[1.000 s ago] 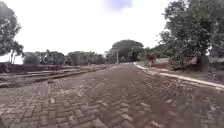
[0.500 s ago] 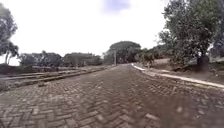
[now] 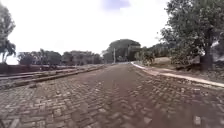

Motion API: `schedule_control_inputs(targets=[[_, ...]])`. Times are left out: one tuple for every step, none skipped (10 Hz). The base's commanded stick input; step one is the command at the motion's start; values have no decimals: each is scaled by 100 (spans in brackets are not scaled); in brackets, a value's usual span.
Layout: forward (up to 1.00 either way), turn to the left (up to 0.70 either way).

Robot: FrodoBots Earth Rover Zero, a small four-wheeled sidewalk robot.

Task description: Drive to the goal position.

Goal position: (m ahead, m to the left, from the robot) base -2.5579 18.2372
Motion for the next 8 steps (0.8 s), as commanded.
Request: schedule_control_inputs(targets=[[70,0],[70,0],[70,0],[70,0],[70,0],[70,0],[70,0],[70,0]])
